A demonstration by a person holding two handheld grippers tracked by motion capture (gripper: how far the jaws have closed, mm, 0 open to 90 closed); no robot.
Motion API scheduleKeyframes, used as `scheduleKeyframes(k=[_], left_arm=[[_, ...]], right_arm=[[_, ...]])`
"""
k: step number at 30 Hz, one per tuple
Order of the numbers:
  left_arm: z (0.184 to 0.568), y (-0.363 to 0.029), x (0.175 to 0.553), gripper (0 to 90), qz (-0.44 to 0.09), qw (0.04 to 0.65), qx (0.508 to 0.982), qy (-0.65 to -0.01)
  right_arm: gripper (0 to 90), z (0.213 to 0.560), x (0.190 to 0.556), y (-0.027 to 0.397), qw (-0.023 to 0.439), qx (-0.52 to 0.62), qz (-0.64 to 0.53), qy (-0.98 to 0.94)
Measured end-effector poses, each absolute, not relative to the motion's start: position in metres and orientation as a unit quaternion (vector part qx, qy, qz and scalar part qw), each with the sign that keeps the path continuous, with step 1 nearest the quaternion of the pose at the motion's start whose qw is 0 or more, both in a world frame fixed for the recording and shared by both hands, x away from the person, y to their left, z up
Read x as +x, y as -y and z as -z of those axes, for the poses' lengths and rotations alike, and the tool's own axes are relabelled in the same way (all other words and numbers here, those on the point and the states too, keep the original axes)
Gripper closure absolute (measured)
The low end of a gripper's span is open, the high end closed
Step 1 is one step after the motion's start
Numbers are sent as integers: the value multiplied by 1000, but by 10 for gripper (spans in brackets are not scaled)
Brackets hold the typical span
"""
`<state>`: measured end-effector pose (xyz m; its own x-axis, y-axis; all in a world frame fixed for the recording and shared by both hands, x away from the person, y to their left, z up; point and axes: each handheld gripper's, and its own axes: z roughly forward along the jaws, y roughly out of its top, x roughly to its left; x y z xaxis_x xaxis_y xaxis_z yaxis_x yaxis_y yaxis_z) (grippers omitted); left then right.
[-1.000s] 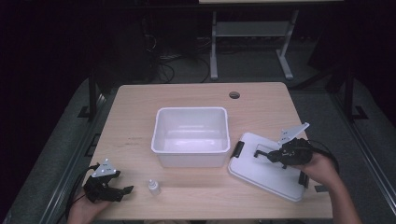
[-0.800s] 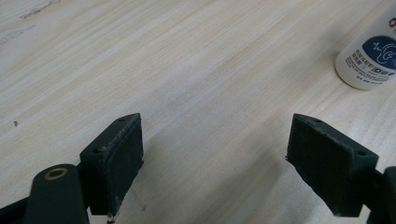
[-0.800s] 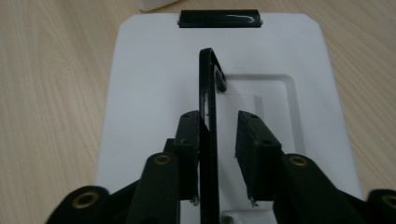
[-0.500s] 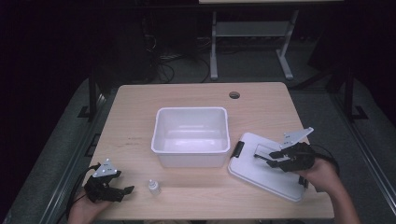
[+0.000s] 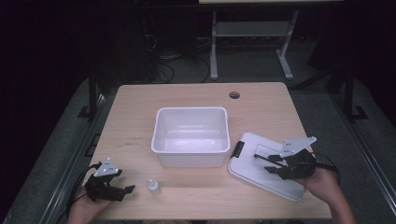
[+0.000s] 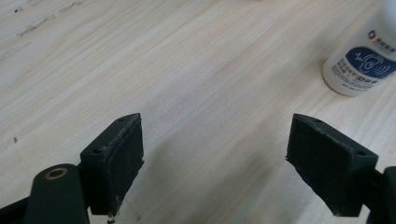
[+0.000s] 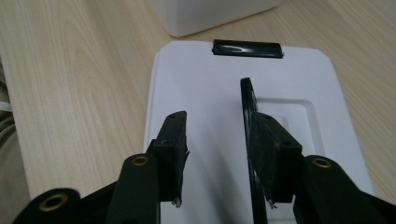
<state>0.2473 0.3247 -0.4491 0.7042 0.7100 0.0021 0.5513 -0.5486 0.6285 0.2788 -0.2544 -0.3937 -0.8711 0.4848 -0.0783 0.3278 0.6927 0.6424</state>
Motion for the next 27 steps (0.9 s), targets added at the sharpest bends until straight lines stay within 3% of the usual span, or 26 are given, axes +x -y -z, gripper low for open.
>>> scheduleKeyframes(k=[13, 27], left_arm=[[429, -319, 243, 205, -133, 302, 881, -338], [415, -310, 241, 232, -98, 282, 913, -277]], right_arm=[[494, 405, 271, 244, 110, 216, -344, -907], [398, 411, 268, 240, 103, 216, -328, -914]])
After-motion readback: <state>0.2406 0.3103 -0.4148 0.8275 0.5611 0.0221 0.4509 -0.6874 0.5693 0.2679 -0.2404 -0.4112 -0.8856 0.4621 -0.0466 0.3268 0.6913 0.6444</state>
